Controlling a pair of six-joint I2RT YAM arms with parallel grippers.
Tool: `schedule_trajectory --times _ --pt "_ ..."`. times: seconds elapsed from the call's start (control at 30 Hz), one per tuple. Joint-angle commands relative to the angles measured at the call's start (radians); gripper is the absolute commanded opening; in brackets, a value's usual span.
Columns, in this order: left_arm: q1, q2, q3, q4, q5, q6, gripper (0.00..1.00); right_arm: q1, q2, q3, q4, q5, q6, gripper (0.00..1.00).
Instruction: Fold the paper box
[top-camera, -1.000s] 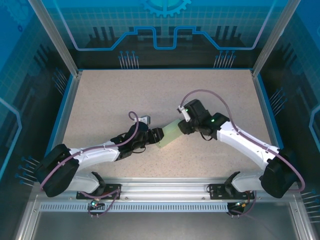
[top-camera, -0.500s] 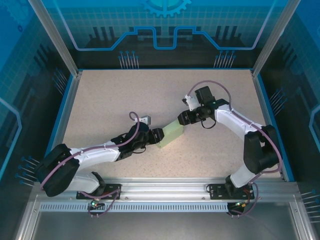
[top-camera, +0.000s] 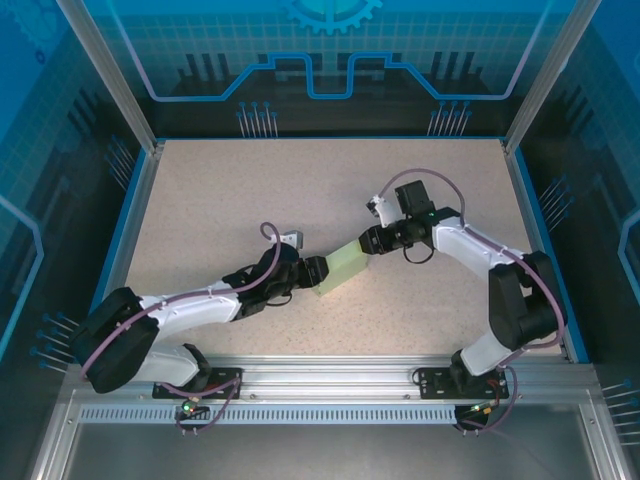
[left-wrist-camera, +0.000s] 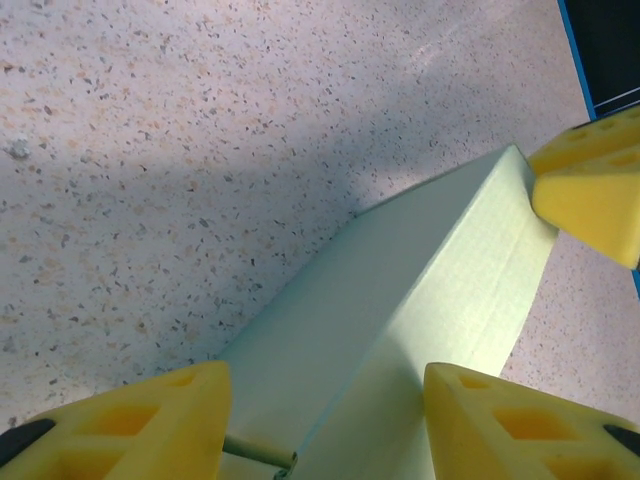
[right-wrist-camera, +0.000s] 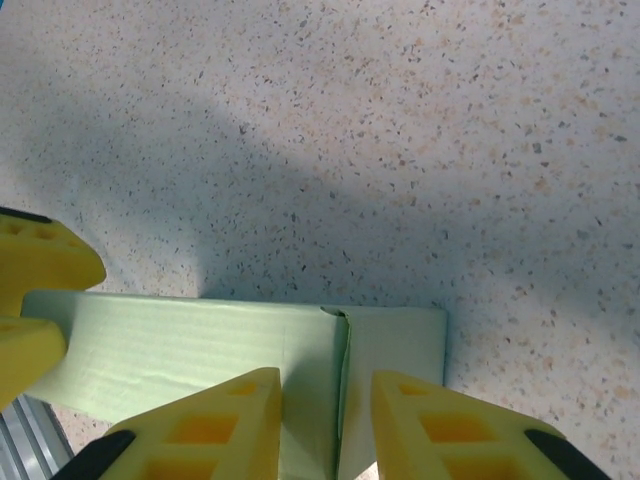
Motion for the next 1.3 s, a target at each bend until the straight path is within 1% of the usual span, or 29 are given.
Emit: schedule_trajectory --times 0.0,0.17,0.33,0.5,0.67,0.77,1.0,1.27 --pt "0.022 0.044 0.032 -0.079 -0.028 0.068 0.54 -0.016 -0.044 -0.079 -0.015 0.05 0.044 0.31" --pt "0.056 0.091 0.096 -0.074 -0.01 0.122 0.54 -0.008 -0.141 -0.171 0.052 0.089 0.131 0.34" --pt "0.066 0.098 0.152 -0.101 -0.003 0.168 0.6 0.021 -0.207 -0.229 0.083 0.147 0.188 0.34" --pt "0.066 0.05 0.155 -0.138 0.015 0.172 0.69 0.041 -0.221 -0.244 0.09 0.174 0.205 0.34" --pt "0.067 -0.004 0.119 -0.149 0.041 0.159 0.73 0.05 -0.202 -0.237 0.095 0.181 0.204 0.34" --pt "0.078 -0.004 0.109 -0.148 0.054 0.164 0.71 0.054 -0.189 -0.228 0.095 0.184 0.197 0.34" --pt "0.097 0.038 0.105 -0.131 0.12 0.157 0.58 0.057 -0.179 -0.208 0.077 0.197 0.178 0.34" --pt "0.098 0.073 0.079 -0.112 0.131 0.156 0.46 0.055 -0.158 -0.17 0.052 0.2 0.149 0.35"
